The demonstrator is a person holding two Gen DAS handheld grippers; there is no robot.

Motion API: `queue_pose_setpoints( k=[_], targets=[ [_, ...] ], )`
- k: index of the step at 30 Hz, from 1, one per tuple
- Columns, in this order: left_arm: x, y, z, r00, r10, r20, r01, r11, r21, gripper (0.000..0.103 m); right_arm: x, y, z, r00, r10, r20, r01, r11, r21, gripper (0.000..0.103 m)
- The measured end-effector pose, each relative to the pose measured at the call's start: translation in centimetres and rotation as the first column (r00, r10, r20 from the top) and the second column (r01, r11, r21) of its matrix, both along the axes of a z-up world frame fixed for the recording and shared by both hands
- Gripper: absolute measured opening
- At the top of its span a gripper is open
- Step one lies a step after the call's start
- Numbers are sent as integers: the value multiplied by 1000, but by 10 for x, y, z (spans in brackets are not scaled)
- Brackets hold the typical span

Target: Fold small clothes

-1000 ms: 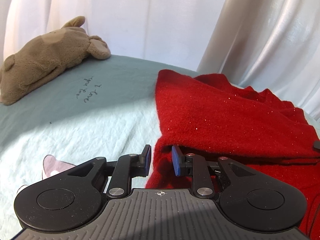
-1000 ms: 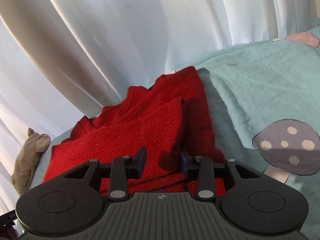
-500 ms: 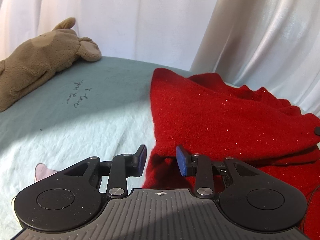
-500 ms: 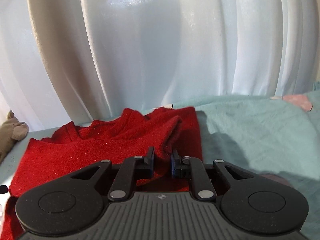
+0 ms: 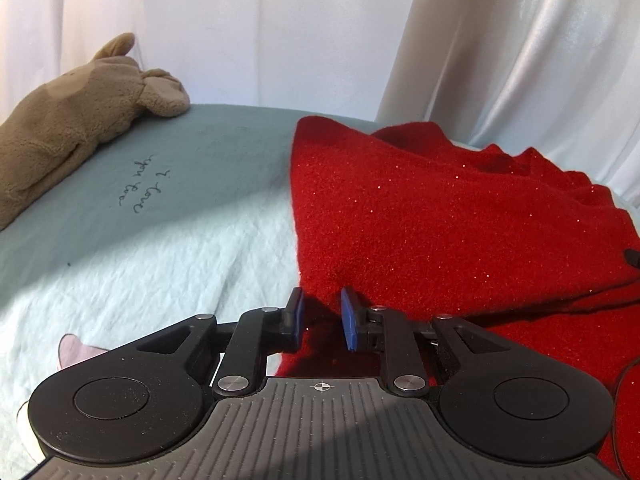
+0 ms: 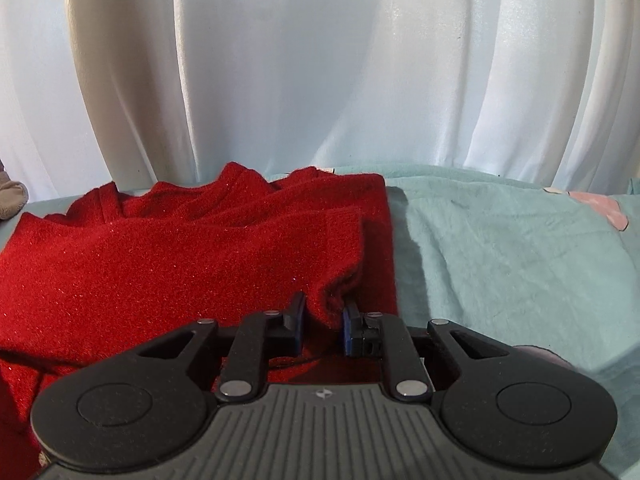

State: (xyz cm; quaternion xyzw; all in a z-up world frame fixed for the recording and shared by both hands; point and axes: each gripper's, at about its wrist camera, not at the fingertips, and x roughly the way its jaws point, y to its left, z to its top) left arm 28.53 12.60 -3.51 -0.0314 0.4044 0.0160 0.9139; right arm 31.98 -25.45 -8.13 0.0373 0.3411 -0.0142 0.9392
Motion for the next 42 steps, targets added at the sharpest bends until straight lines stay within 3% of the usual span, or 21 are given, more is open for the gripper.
queue_pose_setpoints(
  k=[2,3,5,6,7,9,13,20,25,32,36,42],
  targets=[
    [-1,-1,1,1000,5,1,-5,1000,20,33,0,1,-1,1000,4,3,-4,1000,-22,20],
    [-3,0,2,1000,16,-3,-16,1000,25,42,1,1,-1,1000,-3,-2,3,1000,-26,26],
    [-8,4,6,999,40,-11,-40,999,26,58,2,-3,3,999,-45,-16,44,998,-40,45],
    [-12,7,7,999,50,-17,-50,999,18,60,0,-6,5,996,-91,-25,90,994,-58,62],
    [-16,11,8,998,58,-23,-57,998,5,60,-3,-8,9,991,-133,-26,130,988,-79,66],
    [-27,15,10,997,75,-32,-76,997,-22,67,-16,-9,19,987,-162,0,161,983,-93,66],
    [-48,15,13,994,98,-46,-101,994,-47,71,-49,-8,37,984,-175,27,177,979,-100,66],
    [-90,-1,33,996,76,-35,-79,990,-117,87,-128,-13,60,997,-71,27,68,991,117,71],
    [-125,-9,43,998,49,-30,-53,986,-158,90,-186,-11,65,1000,3,9,-4,984,178,76],
    [-182,0,37,993,72,-93,-92,970,-226,93,-262,-37,56,996,-61,-72,75,973,220,76],
    [-208,9,28,986,96,-136,-125,966,-228,93,-293,-60,53,990,-105,-89,126,950,284,77],
    [-228,27,23,980,114,-162,-153,955,-253,93,-317,-79,36,988,-95,-120,139,887,440,77]
  ],
)
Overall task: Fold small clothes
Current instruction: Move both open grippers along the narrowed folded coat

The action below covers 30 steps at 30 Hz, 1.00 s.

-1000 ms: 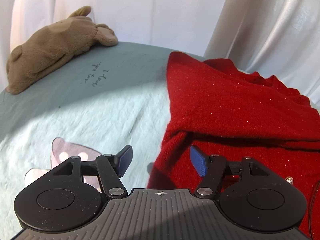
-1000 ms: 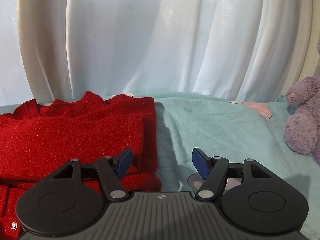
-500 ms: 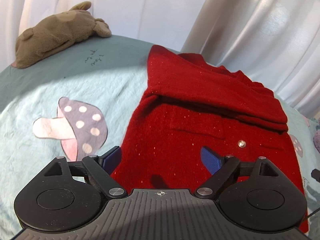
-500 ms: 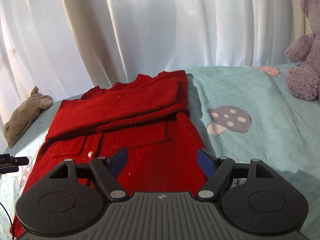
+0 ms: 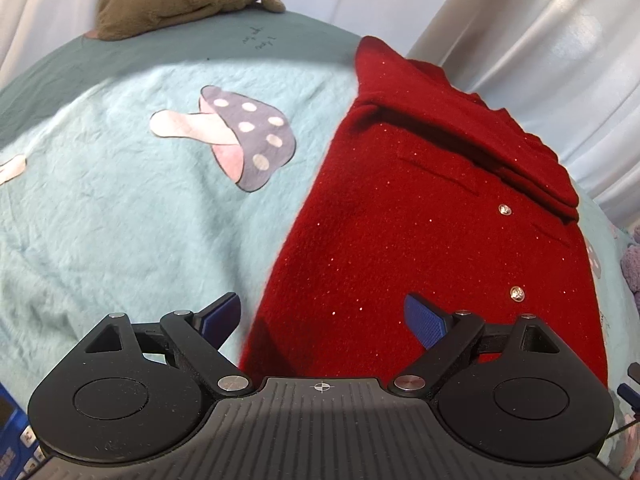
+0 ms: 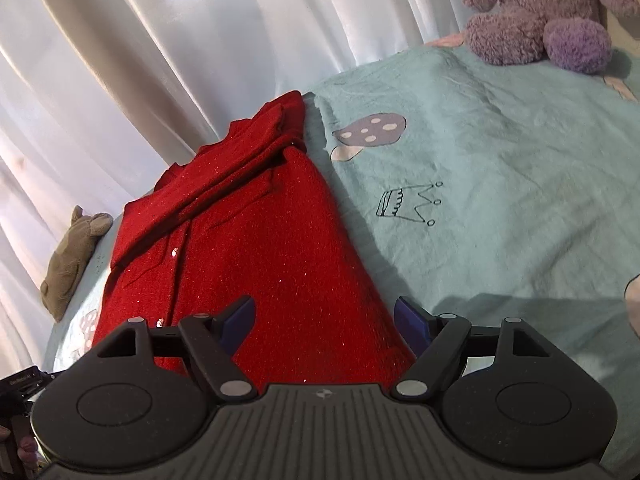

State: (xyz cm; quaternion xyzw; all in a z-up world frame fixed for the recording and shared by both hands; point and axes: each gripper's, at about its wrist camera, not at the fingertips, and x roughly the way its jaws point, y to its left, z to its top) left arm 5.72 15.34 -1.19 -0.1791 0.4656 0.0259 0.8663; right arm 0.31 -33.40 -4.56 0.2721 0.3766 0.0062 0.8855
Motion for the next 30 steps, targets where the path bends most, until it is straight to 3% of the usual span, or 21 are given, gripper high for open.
queue_pose_setpoints(
  k=[8,13,16,21,27,30],
  targets=[
    [-16,22,-11,998,33,-48,-38,995,-97,90,-6,-15,-21,999,23,-35,-19,993,116,71],
    [-17,30,-21,996,25,-85,-39,985,-169,84,-3,-17,-29,998,38,-48,-33,994,106,62],
    [-19,30,-25,995,12,-99,-29,984,-175,80,-3,-22,-30,998,40,-53,-34,994,104,54],
    [-21,26,-25,994,-40,-101,19,980,-196,74,-4,-32,-34,997,17,-72,-8,992,123,54],
    [-17,21,-24,990,-88,-107,67,981,-184,52,0,-30,-39,994,76,-81,-63,986,153,59],
    [-17,24,-25,989,-93,-111,70,977,-200,38,0,-32,-40,993,84,-81,-71,986,149,42]
  ],
)
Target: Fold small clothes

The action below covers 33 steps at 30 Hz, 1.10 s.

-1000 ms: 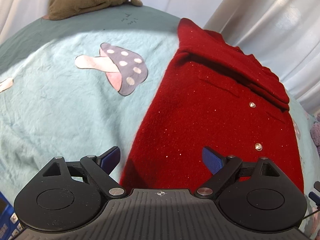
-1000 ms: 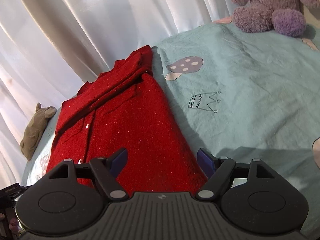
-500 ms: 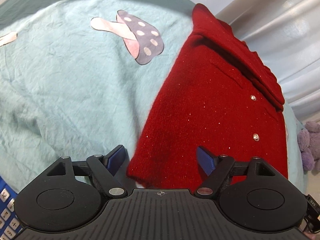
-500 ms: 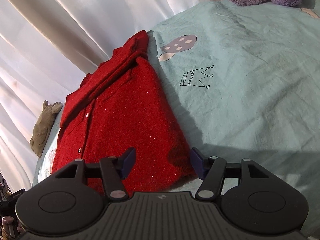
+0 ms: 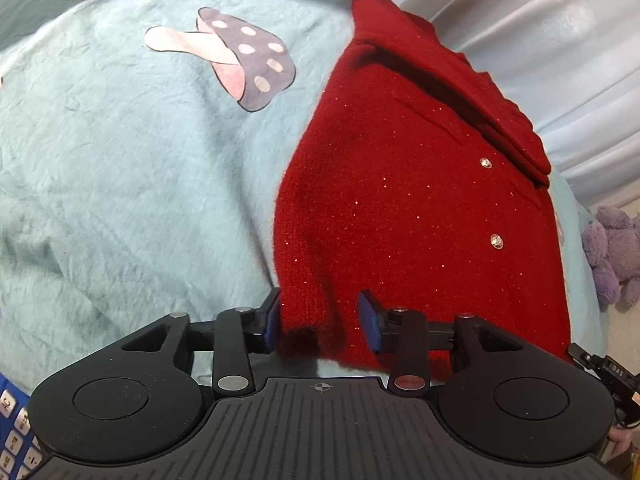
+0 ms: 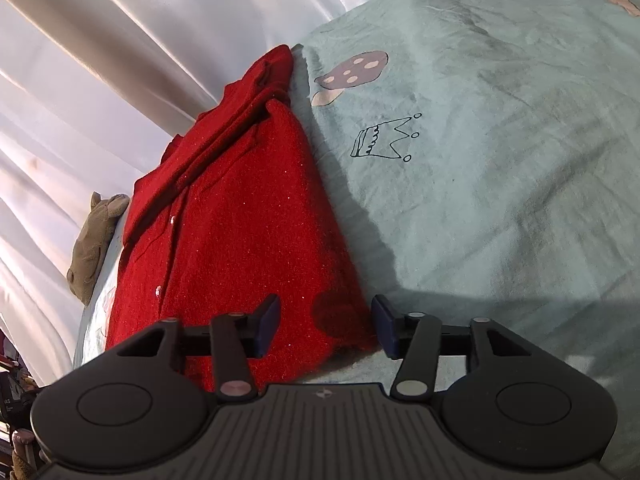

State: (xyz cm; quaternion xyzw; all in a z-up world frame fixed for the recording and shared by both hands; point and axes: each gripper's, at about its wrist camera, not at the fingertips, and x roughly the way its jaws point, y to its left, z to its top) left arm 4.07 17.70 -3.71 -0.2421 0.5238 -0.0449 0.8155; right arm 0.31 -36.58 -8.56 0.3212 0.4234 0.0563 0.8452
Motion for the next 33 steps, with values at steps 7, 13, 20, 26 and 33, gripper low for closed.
queue_pose_setpoints(
  k=[7,13,20,26,33],
  targets=[
    [5,-2,-5,1000,-24,-10,24,1000,-14,51,4,-3,-3,1000,25,-2,-25,1000,1,45],
    [11,-7,-9,999,-39,-22,38,998,-48,24,10,4,-3,997,72,6,-72,997,-21,46],
    [15,-11,-4,998,-67,-7,66,995,-69,17,10,6,-4,996,83,-13,-83,996,-39,20],
    [23,-12,31,992,-79,102,98,976,-195,16,11,7,8,998,65,8,-65,997,32,17],
    [56,-15,74,968,-52,244,111,966,-235,16,30,10,33,995,18,97,-32,989,145,14]
  ],
)
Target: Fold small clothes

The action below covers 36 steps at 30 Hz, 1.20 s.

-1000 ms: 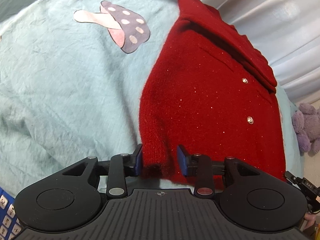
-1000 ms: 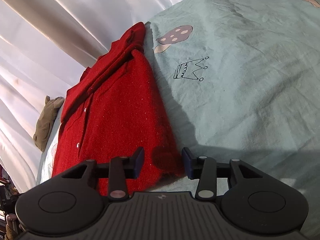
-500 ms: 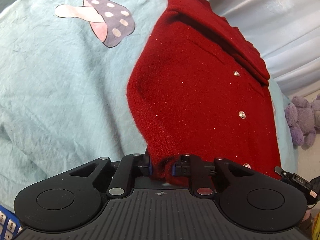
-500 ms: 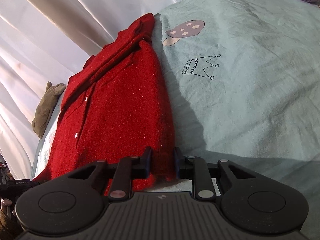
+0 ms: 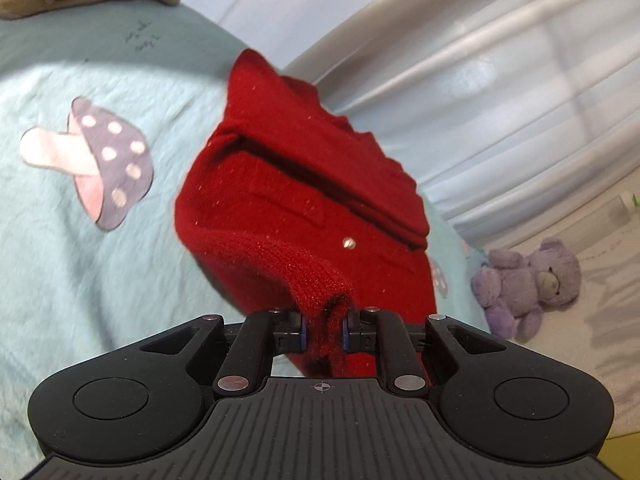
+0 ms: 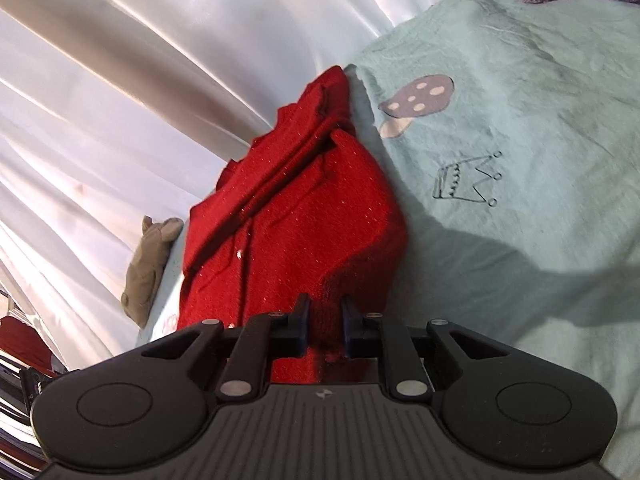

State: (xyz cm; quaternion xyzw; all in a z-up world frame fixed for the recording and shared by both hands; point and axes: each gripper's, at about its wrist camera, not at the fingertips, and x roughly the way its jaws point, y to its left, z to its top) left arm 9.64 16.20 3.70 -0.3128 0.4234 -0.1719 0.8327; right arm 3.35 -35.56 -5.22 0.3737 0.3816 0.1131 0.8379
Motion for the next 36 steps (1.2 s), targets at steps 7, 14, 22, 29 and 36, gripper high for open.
queue_pose_setpoints(
  k=[7,14,22,29,36],
  targets=[
    [56,13,18,996,70,61,-68,997,-25,16,51,8,27,998,-25,59,25,1000,7,14],
    [129,32,-5,988,152,15,-153,988,36,16,129,12,43,993,-77,86,85,992,-89,13],
    [182,31,-55,980,191,-58,-176,963,203,21,200,25,15,992,-118,52,128,947,-294,17],
    [173,48,-46,972,231,53,-237,949,208,48,195,8,13,972,-206,115,235,891,-390,48],
    [157,28,-72,998,49,-29,-36,939,341,60,180,19,16,992,23,125,50,835,-549,62]
  ],
)
